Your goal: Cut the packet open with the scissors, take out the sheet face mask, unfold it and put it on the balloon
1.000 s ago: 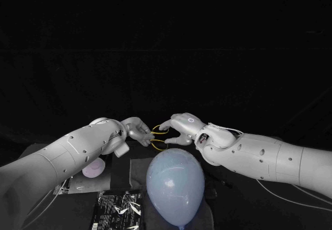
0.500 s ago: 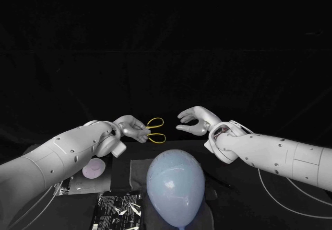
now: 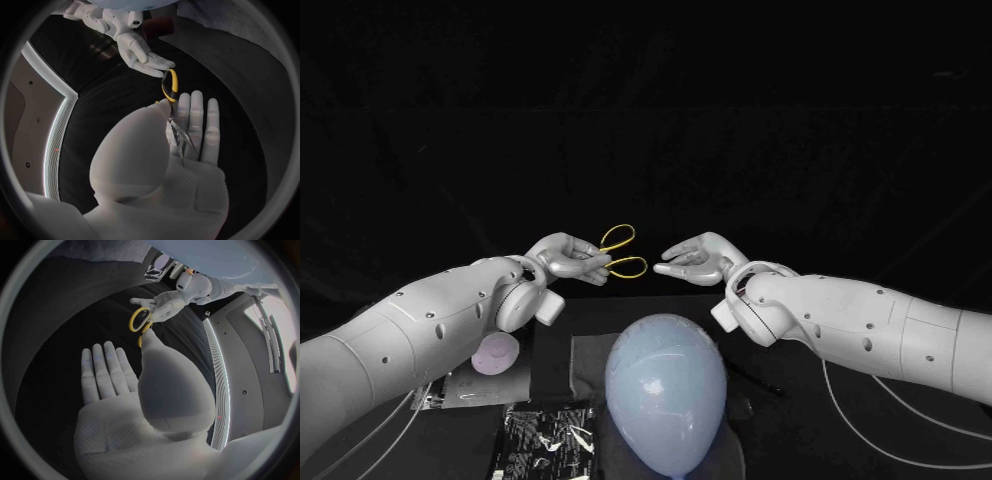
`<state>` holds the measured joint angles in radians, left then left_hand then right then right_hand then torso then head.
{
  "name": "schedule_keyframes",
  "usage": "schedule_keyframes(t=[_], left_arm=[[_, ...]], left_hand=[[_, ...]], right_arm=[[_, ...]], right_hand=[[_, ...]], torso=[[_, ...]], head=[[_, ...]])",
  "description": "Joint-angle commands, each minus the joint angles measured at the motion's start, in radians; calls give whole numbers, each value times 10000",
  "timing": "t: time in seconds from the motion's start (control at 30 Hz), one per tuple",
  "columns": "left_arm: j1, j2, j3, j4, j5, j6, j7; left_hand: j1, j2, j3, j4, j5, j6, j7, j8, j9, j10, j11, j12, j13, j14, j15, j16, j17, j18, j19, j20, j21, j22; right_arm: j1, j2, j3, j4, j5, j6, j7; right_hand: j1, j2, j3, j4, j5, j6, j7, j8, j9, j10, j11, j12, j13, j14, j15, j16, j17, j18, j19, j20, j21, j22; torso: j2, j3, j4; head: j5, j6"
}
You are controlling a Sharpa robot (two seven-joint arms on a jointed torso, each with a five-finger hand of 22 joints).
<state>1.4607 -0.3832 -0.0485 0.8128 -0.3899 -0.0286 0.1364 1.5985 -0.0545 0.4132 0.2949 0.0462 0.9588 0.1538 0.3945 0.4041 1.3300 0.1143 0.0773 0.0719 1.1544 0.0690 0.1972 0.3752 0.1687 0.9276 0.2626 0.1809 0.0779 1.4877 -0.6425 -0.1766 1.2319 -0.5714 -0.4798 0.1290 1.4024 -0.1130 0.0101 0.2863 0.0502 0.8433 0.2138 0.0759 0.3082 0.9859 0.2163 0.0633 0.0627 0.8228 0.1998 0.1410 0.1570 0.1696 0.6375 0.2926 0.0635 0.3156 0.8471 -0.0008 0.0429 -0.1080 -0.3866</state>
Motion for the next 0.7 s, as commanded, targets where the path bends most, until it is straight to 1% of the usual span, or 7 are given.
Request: schedule_keyframes(t=[0.03, 0.17, 0.3, 0.47, 0.6, 0.63, 0.7], left_arm=[[7, 6, 9, 118, 568, -208, 445], [5, -1, 8, 215, 597, -169, 450], [5, -7, 8, 277, 607, -135, 448], [5, -18, 8, 355, 597, -97, 448], [5, -21, 8, 420, 595, -35, 454], [5, -23, 8, 439, 604, -15, 456], [5, -22, 8, 487, 637, 43, 461]], left_hand=[[-93, -4, 679, -626, 17, 39, -42, 35, 140, 287, -277, -63, -14, -50, -43, -11, 17, 127, 47, -1, 62, 5], [-104, -7, 688, -628, 17, 33, -45, 35, 147, 283, -278, -66, -15, -56, -41, -16, 19, 126, 45, 2, 61, 4], [-104, -7, 688, -628, 17, 33, -45, 35, 147, 283, -278, -66, -15, -56, -41, -16, 19, 126, 45, 2, 61, 4], [-111, -10, 694, -630, 17, 30, -46, 36, 151, 280, -278, -69, -16, -60, -40, -19, 21, 126, 44, 4, 61, 4], [-120, -11, 699, -630, 16, 28, -47, 37, 156, 279, -278, -70, -16, -63, -39, -22, 23, 125, 43, 7, 60, 3], [-120, -11, 699, -630, 16, 28, -47, 37, 156, 279, -278, -70, -16, -63, -39, -22, 23, 125, 43, 7, 60, 3], [-127, -12, 704, -630, 15, 27, -47, 38, 160, 278, -278, -71, -16, -66, -38, -24, 24, 125, 42, 9, 60, 2]], right_arm=[[-11, 77, 1, 38, 1044, 531, 50], [-28, 172, -1, 71, 1429, 424, 185], [-41, 237, 0, 122, 1683, 381, 265], [-50, 293, 1, 168, 1923, 369, 323], [-53, 337, 1, 151, 2037, 376, 332], [-53, 349, 1, 140, 2063, 393, 327], [-54, 377, 1, 113, 2129, 458, 313]], right_hand=[[-130, -4, -153, 11, 25, -75, 495, -68, -36, -72, -1, -22, -1, -103, 15, -81, -46, -158, -132, -13, -10, -92], [-269, 88, -577, 29, -5, -231, 525, -98, -144, -268, 43, -33, -8, -237, 67, -201, -147, -207, -279, -14, -9, -271], [-356, 162, -811, 41, -12, -428, 568, -109, -236, -407, 80, -32, -7, -274, 91, -241, -192, -227, -266, -14, 5, -339], [-365, 236, -874, 40, -11, -503, 594, -108, -273, -454, 97, -28, -5, -288, 103, -256, -210, -238, -272, -14, 6, -374], [-192, 588, -855, -19, -14, -332, 615, -41, -257, -409, 104, 0, 8, -249, 107, -249, -240, -252, -271, -18, 13, -450], [-33, 759, -805, -78, -12, -263, 601, 0, -258, -334, 88, 17, 16, -204, 97, -228, -245, -250, -280, -19, 13, -486], [196, 986, -704, -164, -17, -140, 555, 68, -248, -184, 44, 48, 26, -127, 67, -189, -244, -234, -277, -22, 15, -522]], torso=[[15, 2, -2], [12, 9, -7], [16, 17, -7], [18, 21, -11], [18, 21, -11], [18, 16, -11], [19, 13, -10]], head=[[-6, 1], [-8, 21], [11, 17], [16, 23], [11, 30], [8, 32], [-4, 32]])
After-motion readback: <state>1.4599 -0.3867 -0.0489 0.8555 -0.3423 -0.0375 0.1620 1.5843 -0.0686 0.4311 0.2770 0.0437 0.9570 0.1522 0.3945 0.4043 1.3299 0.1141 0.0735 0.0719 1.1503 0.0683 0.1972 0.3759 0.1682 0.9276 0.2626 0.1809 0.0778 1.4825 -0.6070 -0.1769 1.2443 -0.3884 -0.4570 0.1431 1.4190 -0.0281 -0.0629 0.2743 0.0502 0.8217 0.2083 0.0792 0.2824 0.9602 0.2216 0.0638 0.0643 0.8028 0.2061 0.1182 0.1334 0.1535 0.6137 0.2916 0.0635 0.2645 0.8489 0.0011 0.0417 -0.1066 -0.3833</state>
